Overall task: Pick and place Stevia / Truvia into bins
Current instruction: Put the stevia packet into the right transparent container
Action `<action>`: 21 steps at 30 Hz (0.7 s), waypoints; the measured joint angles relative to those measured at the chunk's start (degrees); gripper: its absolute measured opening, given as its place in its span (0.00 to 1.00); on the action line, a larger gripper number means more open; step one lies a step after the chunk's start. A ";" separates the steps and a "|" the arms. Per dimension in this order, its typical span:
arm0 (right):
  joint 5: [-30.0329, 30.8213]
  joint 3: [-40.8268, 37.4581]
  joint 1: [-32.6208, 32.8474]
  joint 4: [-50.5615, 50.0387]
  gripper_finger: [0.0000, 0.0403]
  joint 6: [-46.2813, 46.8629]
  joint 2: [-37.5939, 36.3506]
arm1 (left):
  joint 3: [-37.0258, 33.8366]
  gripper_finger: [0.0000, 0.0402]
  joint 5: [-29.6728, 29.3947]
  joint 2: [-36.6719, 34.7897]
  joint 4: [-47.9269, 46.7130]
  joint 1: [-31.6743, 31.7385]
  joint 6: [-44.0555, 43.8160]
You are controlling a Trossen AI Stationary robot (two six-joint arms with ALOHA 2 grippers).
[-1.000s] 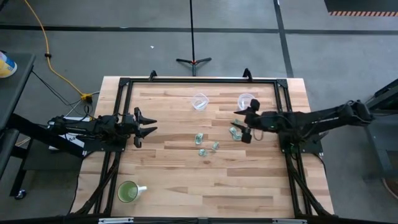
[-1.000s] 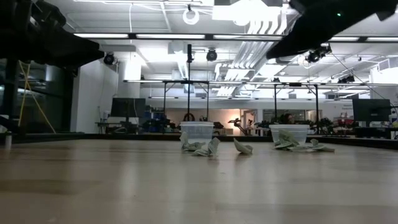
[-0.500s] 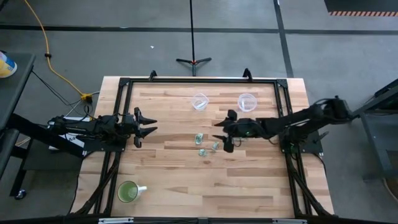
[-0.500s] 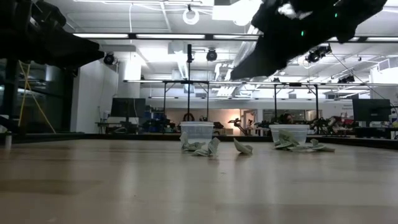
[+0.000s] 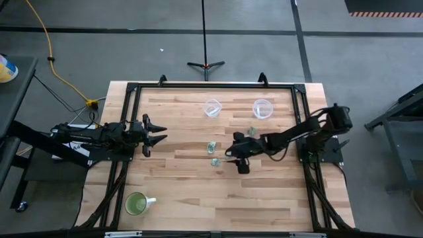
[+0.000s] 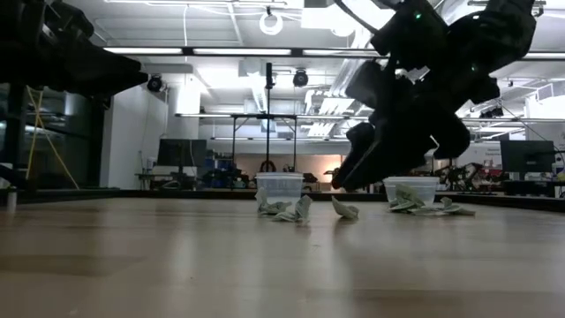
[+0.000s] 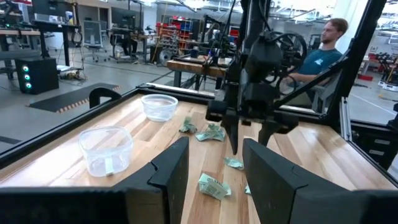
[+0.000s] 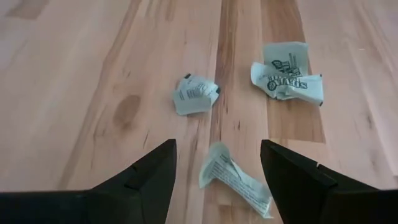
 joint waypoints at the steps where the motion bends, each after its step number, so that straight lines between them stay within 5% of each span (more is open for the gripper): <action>1: 0.19 0.00 -0.02 0.29 0.56 0.00 0.47 | 0.01 0.46 0.00 0.00 0.00 0.00 0.00; 13: 0.37 0.00 -0.07 1.29 0.54 0.24 5.38 | 0.00 0.46 0.02 0.00 0.00 0.00 0.00; 21: 2.26 -0.01 -0.08 0.55 0.32 0.24 4.43 | 0.01 0.46 0.04 -0.01 0.00 0.00 0.00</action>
